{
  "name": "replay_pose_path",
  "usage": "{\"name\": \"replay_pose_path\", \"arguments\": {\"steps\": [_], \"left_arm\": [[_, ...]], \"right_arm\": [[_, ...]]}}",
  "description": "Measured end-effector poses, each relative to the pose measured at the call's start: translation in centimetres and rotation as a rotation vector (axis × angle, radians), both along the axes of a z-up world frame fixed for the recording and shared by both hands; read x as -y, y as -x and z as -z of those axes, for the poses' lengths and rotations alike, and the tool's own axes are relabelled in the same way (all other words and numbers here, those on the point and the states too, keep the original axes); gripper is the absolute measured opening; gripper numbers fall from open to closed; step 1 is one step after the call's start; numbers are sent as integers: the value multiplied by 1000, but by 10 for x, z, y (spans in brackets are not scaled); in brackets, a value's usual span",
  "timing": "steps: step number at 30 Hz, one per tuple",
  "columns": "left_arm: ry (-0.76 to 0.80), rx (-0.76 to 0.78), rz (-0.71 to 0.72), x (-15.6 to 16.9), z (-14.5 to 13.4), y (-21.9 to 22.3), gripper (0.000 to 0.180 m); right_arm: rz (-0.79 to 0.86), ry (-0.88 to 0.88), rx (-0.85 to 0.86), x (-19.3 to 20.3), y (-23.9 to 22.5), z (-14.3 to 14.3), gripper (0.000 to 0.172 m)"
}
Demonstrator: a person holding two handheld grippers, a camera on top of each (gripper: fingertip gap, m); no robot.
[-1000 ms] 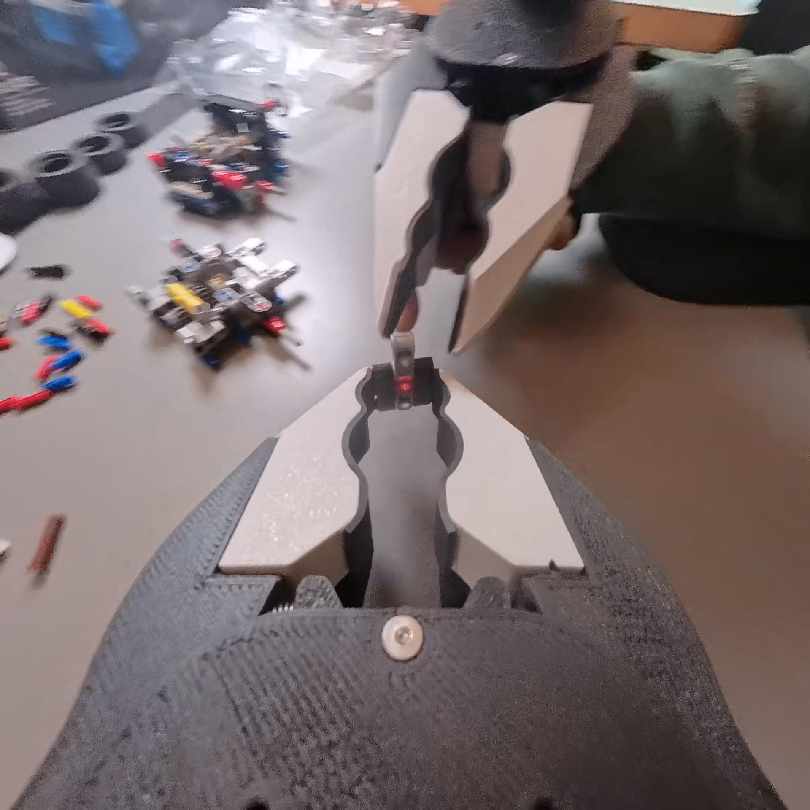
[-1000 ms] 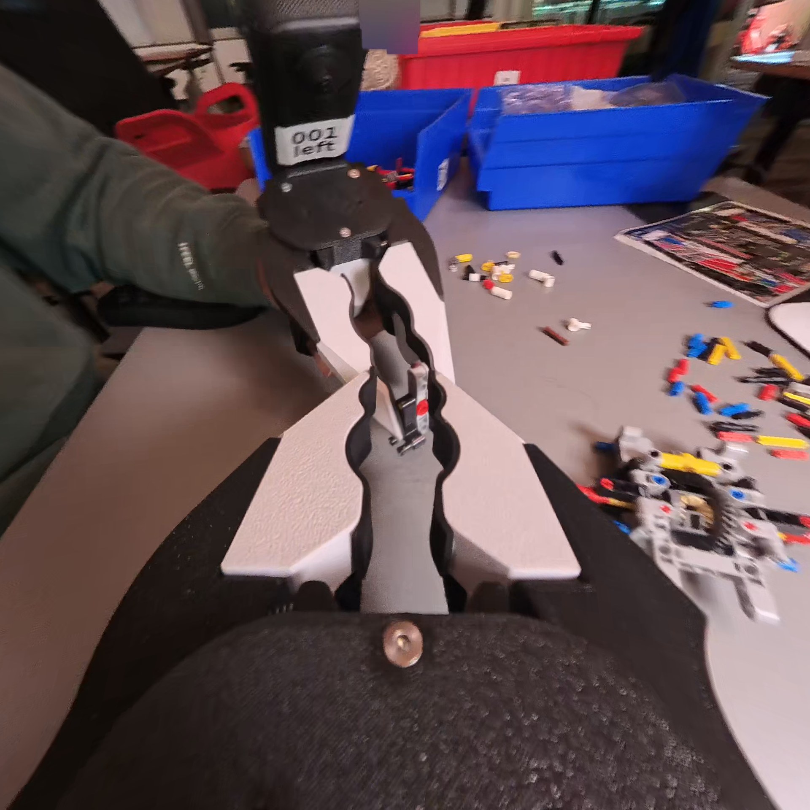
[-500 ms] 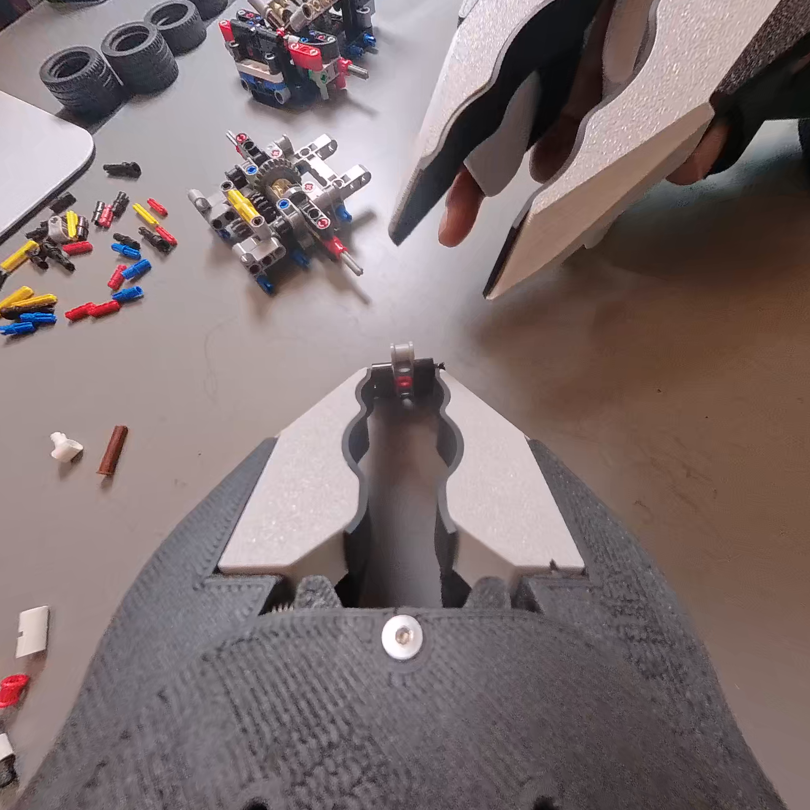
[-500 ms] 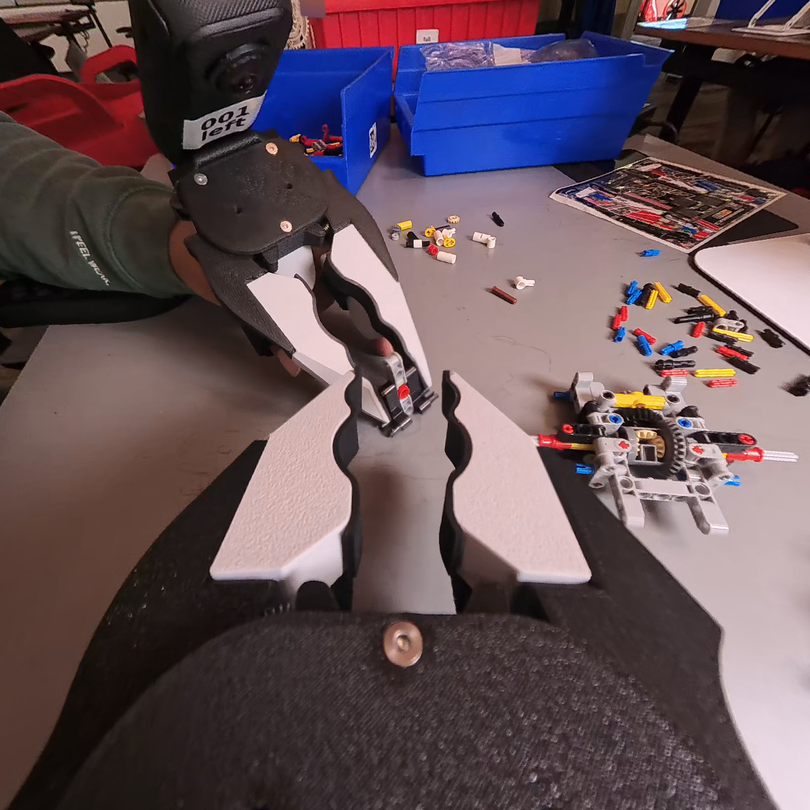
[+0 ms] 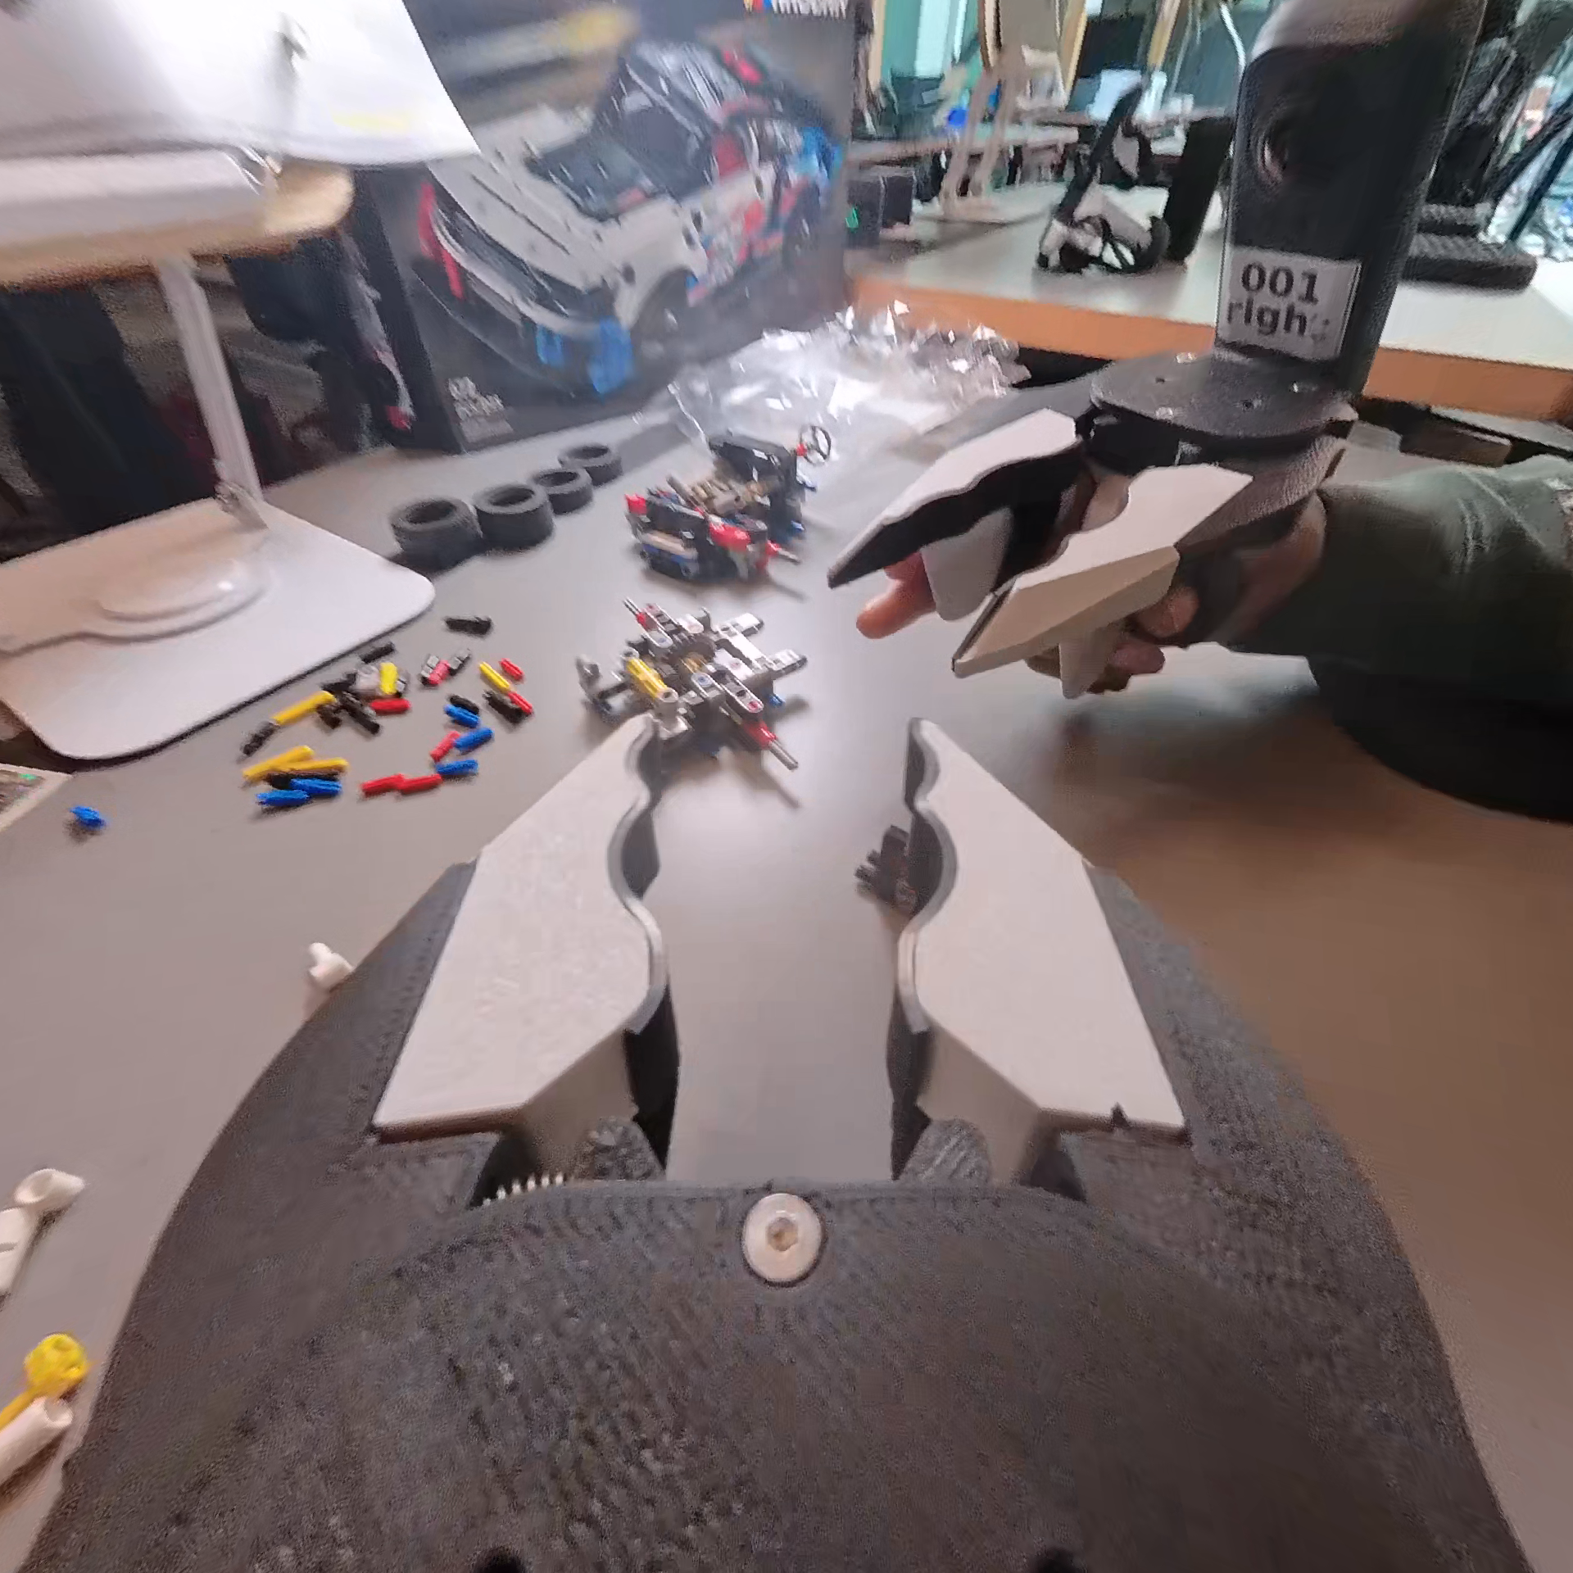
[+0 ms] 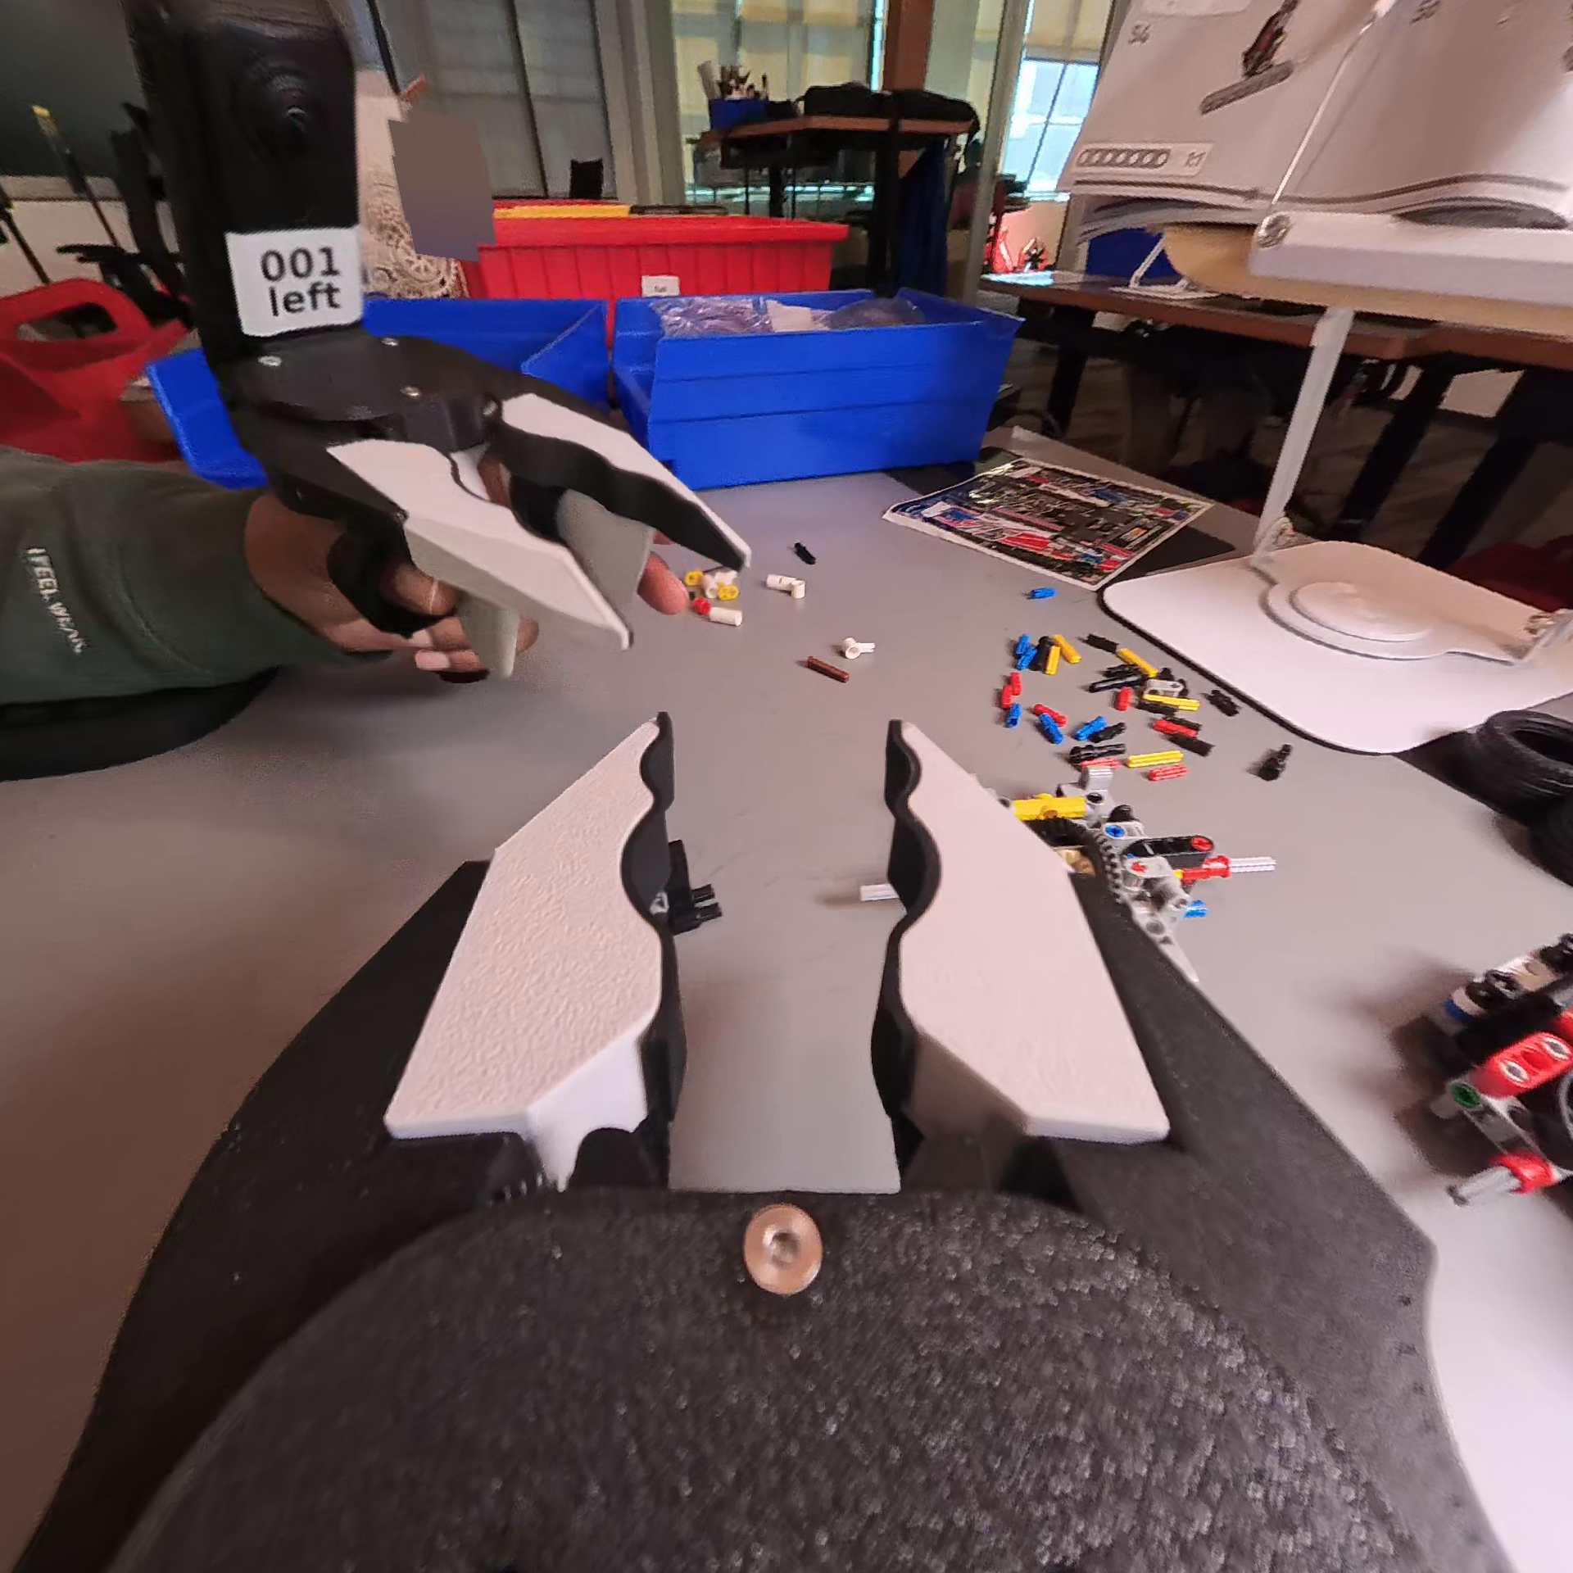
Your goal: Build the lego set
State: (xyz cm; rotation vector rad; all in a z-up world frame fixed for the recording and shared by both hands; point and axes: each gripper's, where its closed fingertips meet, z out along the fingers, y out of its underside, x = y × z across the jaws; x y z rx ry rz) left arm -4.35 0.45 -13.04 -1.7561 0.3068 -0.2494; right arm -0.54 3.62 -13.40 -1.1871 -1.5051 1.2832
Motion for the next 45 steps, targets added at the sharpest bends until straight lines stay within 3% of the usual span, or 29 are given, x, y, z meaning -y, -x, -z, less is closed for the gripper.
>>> {"name": "replay_pose_path", "arguments": {"steps": [1,5,11,20,26,30,36,40,45], "left_arm": [[-39,-6,-16,0,-5,6,45],[-149,-84,-92,0,-15,29,21],[-173,-181,-191,-6,-8,51,0],[-129,-77,-230,-5,-7,64,1],[-142,-5,-258,-9,-15,78,16],[-230,-59,-422,-22,-65,139,12],[-392,90,-601,-62,-168,254,1],[-318,-29,-743,-96,-173,320,0],[-254,-86,-812,-120,-155,347,0]], "right_arm": [[13,-5,-12,-2,0,-1,44],[35,-29,-34,-6,-1,-1,18],[96,-66,-42,-14,2,0,5],[169,-41,-115,-27,-1,-16,0],[179,-61,-122,-28,-2,-20,0],[176,-85,-122,-24,-2,-20,0],[182,-160,-105,-24,-1,-16,0],[192,-179,-117,-26,-3,-18,0],[189,-124,-142,-28,-4,-24,10]]}}
